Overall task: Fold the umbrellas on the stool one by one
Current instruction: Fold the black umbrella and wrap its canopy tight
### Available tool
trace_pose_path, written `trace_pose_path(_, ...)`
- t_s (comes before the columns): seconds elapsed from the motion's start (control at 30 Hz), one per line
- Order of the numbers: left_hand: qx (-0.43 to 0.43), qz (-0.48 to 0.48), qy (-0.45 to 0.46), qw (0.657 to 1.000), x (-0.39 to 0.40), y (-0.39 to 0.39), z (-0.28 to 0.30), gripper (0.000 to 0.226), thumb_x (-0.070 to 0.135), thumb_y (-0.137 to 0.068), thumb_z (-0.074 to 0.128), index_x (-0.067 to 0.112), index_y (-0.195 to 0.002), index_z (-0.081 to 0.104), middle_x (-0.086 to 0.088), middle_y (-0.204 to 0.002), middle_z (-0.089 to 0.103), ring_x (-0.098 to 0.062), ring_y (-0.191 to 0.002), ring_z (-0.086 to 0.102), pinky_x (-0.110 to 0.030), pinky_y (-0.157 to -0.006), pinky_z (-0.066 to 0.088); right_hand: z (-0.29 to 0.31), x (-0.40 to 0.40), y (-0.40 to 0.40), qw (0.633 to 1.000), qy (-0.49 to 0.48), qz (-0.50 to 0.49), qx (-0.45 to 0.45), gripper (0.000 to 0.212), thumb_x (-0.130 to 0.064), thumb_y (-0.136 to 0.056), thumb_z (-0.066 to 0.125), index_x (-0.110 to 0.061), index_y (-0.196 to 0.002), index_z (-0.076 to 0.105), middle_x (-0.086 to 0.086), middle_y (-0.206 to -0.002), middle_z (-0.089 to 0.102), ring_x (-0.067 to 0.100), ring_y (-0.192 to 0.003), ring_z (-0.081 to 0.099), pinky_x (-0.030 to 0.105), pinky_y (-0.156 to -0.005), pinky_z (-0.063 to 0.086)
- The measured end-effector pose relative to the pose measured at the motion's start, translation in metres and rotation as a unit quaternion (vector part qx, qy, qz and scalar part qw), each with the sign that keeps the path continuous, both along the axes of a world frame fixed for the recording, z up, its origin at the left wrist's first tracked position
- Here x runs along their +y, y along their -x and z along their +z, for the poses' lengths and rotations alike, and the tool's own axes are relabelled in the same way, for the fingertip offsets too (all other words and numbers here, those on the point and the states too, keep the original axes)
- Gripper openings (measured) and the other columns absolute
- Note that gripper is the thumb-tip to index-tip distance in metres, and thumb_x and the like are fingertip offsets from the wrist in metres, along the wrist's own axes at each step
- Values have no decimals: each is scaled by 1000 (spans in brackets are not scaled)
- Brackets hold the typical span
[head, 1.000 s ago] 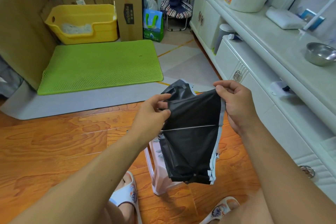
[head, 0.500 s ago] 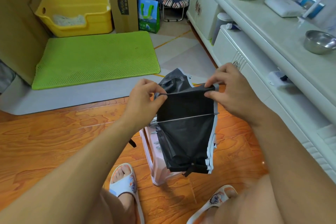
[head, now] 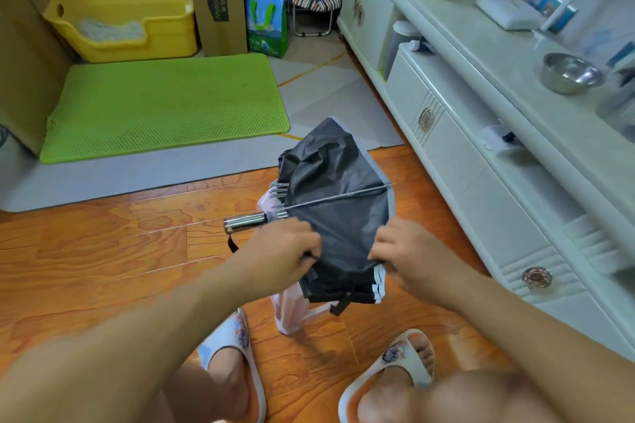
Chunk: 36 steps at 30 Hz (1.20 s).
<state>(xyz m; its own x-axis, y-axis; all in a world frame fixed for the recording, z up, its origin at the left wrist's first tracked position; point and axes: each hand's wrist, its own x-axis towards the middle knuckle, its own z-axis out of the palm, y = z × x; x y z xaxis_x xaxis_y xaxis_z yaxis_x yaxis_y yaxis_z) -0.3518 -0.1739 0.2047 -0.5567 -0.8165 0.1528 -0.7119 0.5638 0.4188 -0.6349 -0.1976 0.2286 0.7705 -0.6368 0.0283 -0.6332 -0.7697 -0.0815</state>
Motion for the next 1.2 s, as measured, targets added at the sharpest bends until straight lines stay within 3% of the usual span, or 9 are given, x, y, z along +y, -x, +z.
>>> trace_pose_path(0.1,-131,-20,1,991,17,12,-32,10,23,-93,58,25,-101,64,4,-98,59,-21,-93,55,-35,-77,46,-41,8,0,996,48,48,57,25,1,-71,46,-15,-78,65,-1,-77,55,20,-72,48,31,-58,38)
trace_pose_path(0.2,-251,-19,-91,964,25,14,-44,30,30,-100,51,25,-128,59,0,-120,55,-23,-111,52,-39,-89,47,-60,7,-9,992,66,55,91,18,2,-70,57,-16,-70,55,1,-73,51,20,-68,46,31,-56,35)
trace_pose_path(0.3,-189,50,-125,973,14,11,-25,25,30,-100,49,21,-116,65,-2,-109,58,-25,-102,59,-38,-79,52,-66,4,-18,987,29,22,154,26,-1,-64,73,-17,-78,59,0,-78,53,20,-72,49,32,-58,41)
trace_pose_path(0.4,-78,221,-84,968,-14,-11,-7,20,24,-99,46,16,-103,65,-5,-100,61,-31,-95,63,-37,-71,49,-59,-4,-28,977,-50,-7,208,19,-29,-87,64,-18,-103,61,1,-100,58,23,-93,54,37,-76,49)
trace_pose_path(0.53,-106,335,-244,904,-51,-73,-18,54,40,-102,53,18,-149,42,-14,-147,45,-36,-130,48,-48,-107,43,-8,-33,-49,943,-257,-61,203,31,-44,-102,46,-25,-114,68,-6,-106,69,12,-96,63,35,-85,52)
trace_pose_path(0.67,-195,240,-314,898,-78,-102,-30,75,56,-99,50,19,-159,24,-14,-157,33,-37,-138,42,-45,-113,38,32,-102,-89,991,-104,-52,58,14,-30,-98,58,-24,-107,68,-6,-103,65,18,-96,61,40,-84,52)
trace_pose_path(0.8,-145,172,-387,894,-86,-91,-34,64,46,-101,56,15,-153,35,-8,-145,51,-31,-128,51,-42,-107,43,31,-176,-143,995,-2,-3,96,64,-48,-91,65,-23,-148,47,6,-149,45,30,-138,36,47,-116,33)
trace_pose_path(0.97,-189,134,-333,914,-86,-91,-50,19,33,-102,54,18,-113,59,-5,-101,66,-29,-93,62,-44,-87,54,-9,-201,-174,949,-52,19,311,83,-78,-91,35,-29,-158,28,-1,-164,31,26,-152,21,47,-124,14)
trace_pose_path(1.2,-124,132,-155,971,-83,-103,-25,22,27,-97,59,15,-107,44,-1,-101,51,-31,-89,55,-41,-74,42,20,-186,-134,971,-77,22,224,104,-90,-77,29,-28,-160,22,-3,-163,32,16,-149,28,40,-122,13)
